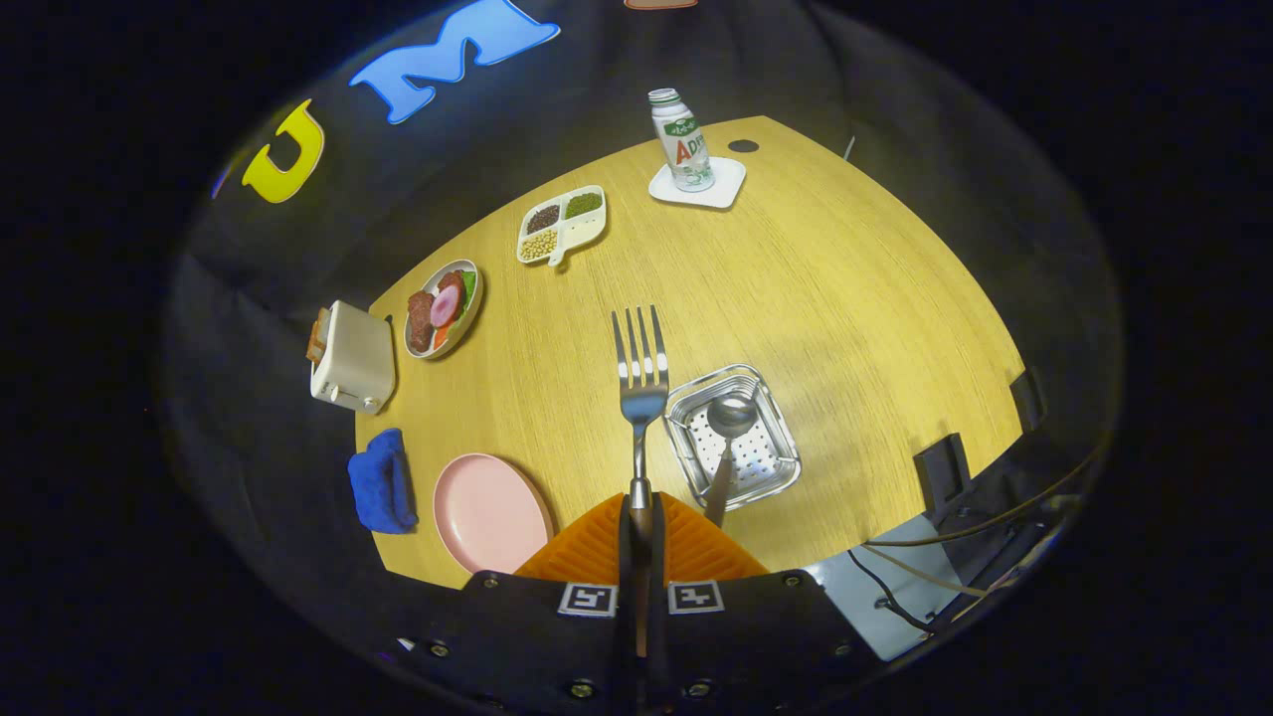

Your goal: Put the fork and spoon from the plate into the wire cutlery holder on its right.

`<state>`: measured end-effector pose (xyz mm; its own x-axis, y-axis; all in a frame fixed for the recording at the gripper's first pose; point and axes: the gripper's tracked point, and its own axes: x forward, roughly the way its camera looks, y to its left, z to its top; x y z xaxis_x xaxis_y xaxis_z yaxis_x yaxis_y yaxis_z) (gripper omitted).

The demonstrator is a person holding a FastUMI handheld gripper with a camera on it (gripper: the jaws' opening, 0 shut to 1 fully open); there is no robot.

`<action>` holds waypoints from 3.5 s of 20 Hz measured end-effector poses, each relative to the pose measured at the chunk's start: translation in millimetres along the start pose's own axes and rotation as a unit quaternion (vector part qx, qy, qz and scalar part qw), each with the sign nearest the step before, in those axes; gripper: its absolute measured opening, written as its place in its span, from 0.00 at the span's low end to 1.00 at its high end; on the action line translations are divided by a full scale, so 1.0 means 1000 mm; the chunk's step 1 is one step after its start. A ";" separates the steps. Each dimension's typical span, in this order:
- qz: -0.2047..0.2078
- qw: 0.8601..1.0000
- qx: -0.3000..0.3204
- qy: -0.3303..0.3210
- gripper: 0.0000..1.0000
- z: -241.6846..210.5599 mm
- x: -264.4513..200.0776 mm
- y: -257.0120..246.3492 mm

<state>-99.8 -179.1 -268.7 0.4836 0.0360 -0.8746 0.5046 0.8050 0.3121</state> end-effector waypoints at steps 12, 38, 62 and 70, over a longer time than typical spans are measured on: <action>-0.036 0.994 -0.017 0.100 0.05 -0.045 0.003 -0.055; -0.054 0.980 -0.043 0.186 0.08 -0.035 0.020 -0.056; -0.022 0.997 -0.019 0.070 0.15 0.006 -0.034 -0.046; -0.015 0.982 -0.035 -0.185 0.15 0.087 -0.087 -0.017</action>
<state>-88.2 -247.0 -165.5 0.7026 -0.1947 -0.6845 0.4784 0.8413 0.2518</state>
